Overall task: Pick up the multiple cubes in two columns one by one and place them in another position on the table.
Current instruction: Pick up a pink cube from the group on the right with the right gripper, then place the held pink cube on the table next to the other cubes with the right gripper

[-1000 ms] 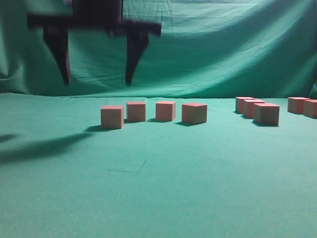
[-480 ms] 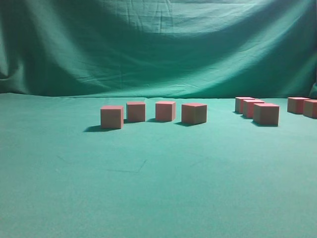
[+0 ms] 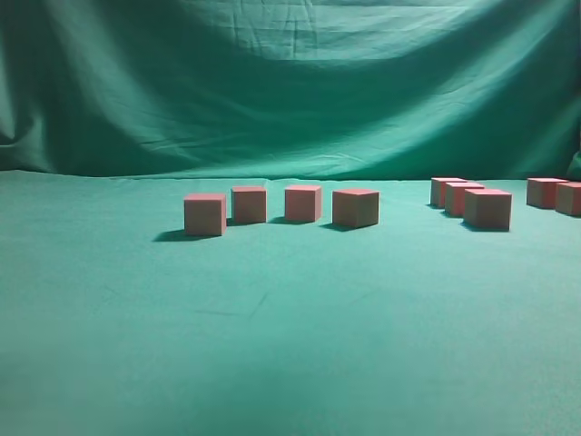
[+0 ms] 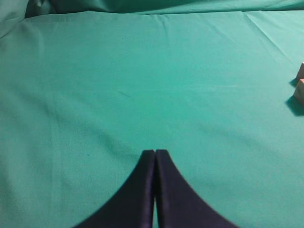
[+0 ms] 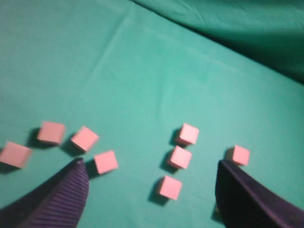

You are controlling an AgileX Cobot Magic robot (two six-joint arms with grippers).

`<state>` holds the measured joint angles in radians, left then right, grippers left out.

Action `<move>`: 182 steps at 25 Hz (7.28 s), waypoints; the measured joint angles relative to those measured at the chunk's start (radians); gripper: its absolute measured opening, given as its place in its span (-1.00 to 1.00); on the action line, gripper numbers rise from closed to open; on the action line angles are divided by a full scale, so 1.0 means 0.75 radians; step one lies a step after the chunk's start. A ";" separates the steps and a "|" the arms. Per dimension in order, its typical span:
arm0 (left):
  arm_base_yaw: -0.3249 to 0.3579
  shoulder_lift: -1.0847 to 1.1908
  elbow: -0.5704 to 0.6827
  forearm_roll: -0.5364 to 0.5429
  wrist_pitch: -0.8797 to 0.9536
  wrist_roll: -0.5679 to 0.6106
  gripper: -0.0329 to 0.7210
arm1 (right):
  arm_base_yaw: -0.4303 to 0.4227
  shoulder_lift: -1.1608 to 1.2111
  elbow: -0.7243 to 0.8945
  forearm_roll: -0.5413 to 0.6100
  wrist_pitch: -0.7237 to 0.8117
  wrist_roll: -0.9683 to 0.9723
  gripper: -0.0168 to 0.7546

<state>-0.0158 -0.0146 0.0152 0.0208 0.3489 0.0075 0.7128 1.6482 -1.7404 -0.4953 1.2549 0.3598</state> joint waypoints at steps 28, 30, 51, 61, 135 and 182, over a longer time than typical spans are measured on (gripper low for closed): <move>0.000 0.000 0.000 0.000 0.000 0.000 -0.91 | -0.542 0.324 0.504 0.545 -0.570 -0.079 0.45; 0.000 0.000 0.000 0.000 0.000 0.000 -0.91 | -0.542 0.336 0.504 0.545 -0.578 -0.079 0.45; 0.000 0.000 0.000 0.000 0.000 0.000 -0.91 | -0.542 0.442 0.504 0.547 -0.635 -0.080 -0.24; 0.000 0.000 0.000 0.000 0.000 0.000 -0.91 | -0.453 0.236 0.504 0.547 -0.376 -0.236 -0.24; 0.000 0.000 0.000 0.000 0.000 0.000 -0.91 | 0.149 0.711 -0.012 0.513 -0.338 -0.428 -0.24; 0.000 0.000 0.000 0.000 0.000 0.000 -0.91 | 0.149 0.676 -0.455 0.533 -0.031 -0.453 0.44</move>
<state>-0.0158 -0.0146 0.0152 0.0208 0.3489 0.0075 0.8243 2.1552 -2.0813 -0.0956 1.2315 0.0198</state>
